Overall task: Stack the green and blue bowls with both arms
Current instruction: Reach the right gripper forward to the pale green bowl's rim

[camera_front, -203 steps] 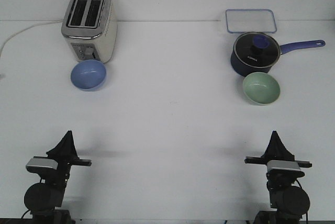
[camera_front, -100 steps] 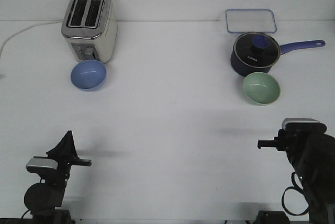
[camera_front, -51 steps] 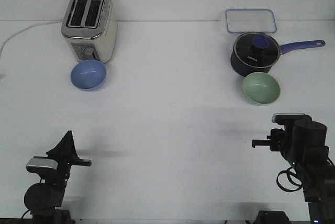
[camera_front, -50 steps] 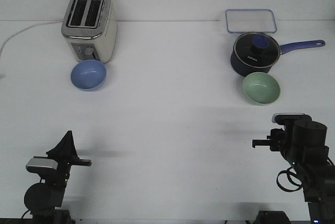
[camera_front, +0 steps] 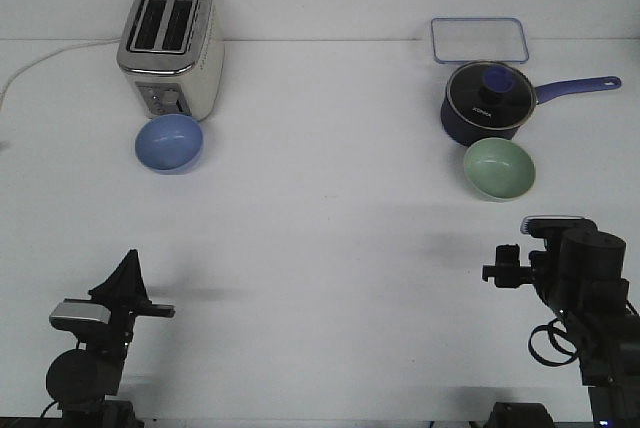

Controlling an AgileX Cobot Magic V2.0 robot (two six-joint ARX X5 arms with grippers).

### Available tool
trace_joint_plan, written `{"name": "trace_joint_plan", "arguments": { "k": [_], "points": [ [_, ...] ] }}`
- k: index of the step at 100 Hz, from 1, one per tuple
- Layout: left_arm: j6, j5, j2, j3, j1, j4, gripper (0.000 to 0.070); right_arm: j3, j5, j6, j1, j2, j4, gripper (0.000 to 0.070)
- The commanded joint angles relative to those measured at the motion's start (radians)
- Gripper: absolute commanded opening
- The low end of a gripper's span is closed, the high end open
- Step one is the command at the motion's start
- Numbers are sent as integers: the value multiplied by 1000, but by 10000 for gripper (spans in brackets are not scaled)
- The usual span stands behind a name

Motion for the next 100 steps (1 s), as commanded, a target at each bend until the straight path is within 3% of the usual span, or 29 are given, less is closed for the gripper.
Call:
{"name": "trace_joint_plan", "arguments": {
  "k": [1, 22, 72, 100],
  "points": [
    [5, -2, -2, -19, 1, 15, 14, 14, -3, 27, 1, 4, 16, 473],
    [5, -2, -2, -19, 1, 15, 14, 59, -44, 60, -8, 77, 56, 473],
    [5, -2, -2, -19, 1, 15, 13, 469, -117, -64, -162, 605, 71, 473],
    [5, -2, -2, -19, 1, 15, 14, 538, -137, -116, -239, 830, 141, 472]
  ]
}}
